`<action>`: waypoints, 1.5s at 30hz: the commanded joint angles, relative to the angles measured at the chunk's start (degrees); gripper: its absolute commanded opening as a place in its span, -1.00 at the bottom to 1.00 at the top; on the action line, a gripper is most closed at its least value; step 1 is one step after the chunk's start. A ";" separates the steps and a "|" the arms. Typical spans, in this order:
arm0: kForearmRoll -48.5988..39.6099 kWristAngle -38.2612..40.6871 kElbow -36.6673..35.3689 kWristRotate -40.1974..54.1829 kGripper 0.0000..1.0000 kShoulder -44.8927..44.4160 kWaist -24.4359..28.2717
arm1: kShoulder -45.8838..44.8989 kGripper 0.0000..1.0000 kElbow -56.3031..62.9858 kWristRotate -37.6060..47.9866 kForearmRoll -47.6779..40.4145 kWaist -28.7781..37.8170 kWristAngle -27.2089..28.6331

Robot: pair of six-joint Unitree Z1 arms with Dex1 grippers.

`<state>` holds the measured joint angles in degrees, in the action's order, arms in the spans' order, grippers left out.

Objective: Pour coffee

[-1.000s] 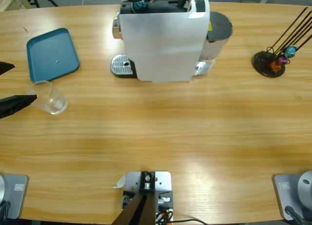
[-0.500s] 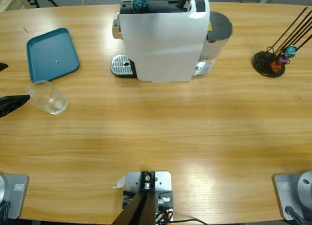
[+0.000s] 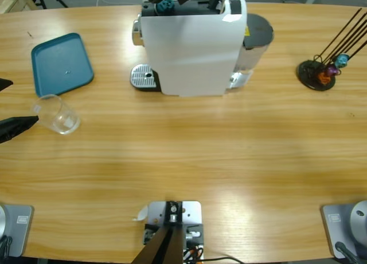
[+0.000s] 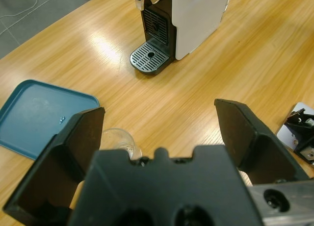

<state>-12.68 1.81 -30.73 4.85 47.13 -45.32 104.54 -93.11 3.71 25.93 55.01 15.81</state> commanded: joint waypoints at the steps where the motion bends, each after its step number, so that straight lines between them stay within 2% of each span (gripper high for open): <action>1: 0.64 -0.31 2.34 -0.37 0.94 -0.22 0.20 | 4.06 -0.30 1.26 0.77 0.35 -0.94 -2.01; 12: 1.08 -0.40 2.61 -0.46 0.94 -0.02 0.21 | 3.69 -0.33 3.65 0.86 0.35 -1.83 -2.67; 13: 1.08 -0.40 2.61 -0.46 0.94 -0.02 0.21 | 3.78 -0.35 3.77 0.86 0.35 -1.83 -2.83; 14: 1.08 -0.40 2.61 -0.46 0.94 -0.04 0.18 | 3.83 -0.52 3.88 0.86 0.24 -1.83 -2.96; 15: 1.08 -0.40 2.61 -0.46 0.94 -0.11 0.16 | 3.92 -0.57 3.90 0.86 0.08 -1.83 -3.06; 18: 1.08 -0.40 2.61 -0.46 0.94 -0.11 0.16 | 4.11 -0.60 3.39 0.75 -0.09 -2.11 -3.13; 20: 1.08 -0.40 2.61 -0.46 0.94 -0.20 0.21 | 4.18 -0.74 3.30 0.68 -0.09 -2.46 -3.47; 32: 1.08 -0.40 2.73 -0.46 0.94 -0.20 0.16 | 4.95 -0.73 3.63 1.03 0.08 -2.57 -3.06; 33: 1.08 -0.40 2.78 -0.46 0.94 -0.22 0.21 | 4.88 -0.79 3.65 1.00 0.06 -2.53 -3.01; 34: 1.08 -0.40 2.78 -0.46 0.94 -0.25 0.20 | 4.73 -0.98 3.81 0.95 -0.11 -2.59 -2.73; 35: 1.11 -0.40 2.78 -0.46 0.94 -0.22 0.23 | 4.60 -1.00 3.90 0.84 -0.38 -2.59 -2.59; 45: 1.17 -0.49 2.78 -0.46 0.94 -0.62 0.18 | 3.71 -1.00 4.07 -0.50 -1.98 -2.61 -1.87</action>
<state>-12.08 1.81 -30.18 4.80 47.14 -45.32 105.78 -91.66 3.78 24.41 52.88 13.54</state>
